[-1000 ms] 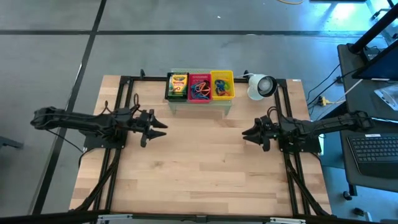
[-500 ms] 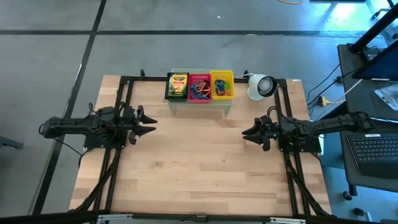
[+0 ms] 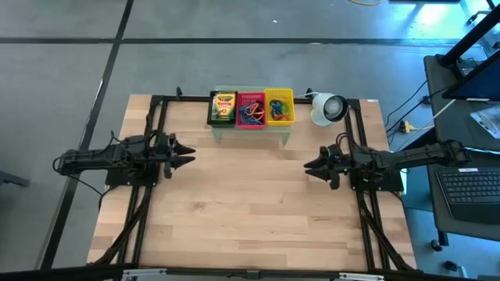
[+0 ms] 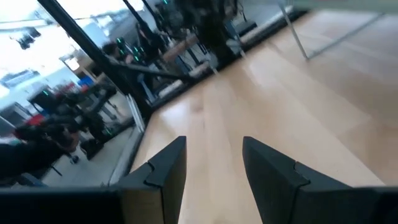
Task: Pick & Place Office Desk Supplies
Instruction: Return to Home Position
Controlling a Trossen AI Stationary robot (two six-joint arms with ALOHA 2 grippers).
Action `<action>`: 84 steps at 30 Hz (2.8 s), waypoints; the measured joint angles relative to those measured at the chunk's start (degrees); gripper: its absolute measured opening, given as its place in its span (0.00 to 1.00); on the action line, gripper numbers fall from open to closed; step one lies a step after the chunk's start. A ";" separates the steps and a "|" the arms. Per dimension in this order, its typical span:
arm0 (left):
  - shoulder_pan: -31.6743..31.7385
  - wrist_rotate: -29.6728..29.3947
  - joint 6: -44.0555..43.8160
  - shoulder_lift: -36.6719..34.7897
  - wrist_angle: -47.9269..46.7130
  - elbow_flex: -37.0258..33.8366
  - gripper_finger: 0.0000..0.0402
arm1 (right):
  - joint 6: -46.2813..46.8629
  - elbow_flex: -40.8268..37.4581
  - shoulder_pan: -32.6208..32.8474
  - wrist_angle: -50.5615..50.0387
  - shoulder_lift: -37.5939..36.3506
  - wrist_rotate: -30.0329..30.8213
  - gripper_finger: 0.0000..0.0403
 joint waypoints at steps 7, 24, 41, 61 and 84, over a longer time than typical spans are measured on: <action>0.00 0.89 -3.65 -0.11 -0.15 0.00 0.42 | -6.99 0.04 0.00 12.19 0.00 1.08 0.40; 0.02 1.94 -1.19 -0.11 -0.87 0.00 0.42 | -8.77 0.07 0.00 12.76 -0.96 3.22 0.40; 0.02 2.08 10.86 -0.07 -1.74 0.00 0.42 | -10.25 0.04 0.00 9.98 -0.68 3.86 0.40; 0.02 2.12 11.43 -0.07 -1.75 0.00 0.42 | -10.21 0.04 0.00 9.98 -0.68 3.86 0.40; 0.02 2.12 11.39 -0.07 -1.75 0.00 0.42 | -10.10 0.04 -0.01 9.99 -0.68 3.84 0.40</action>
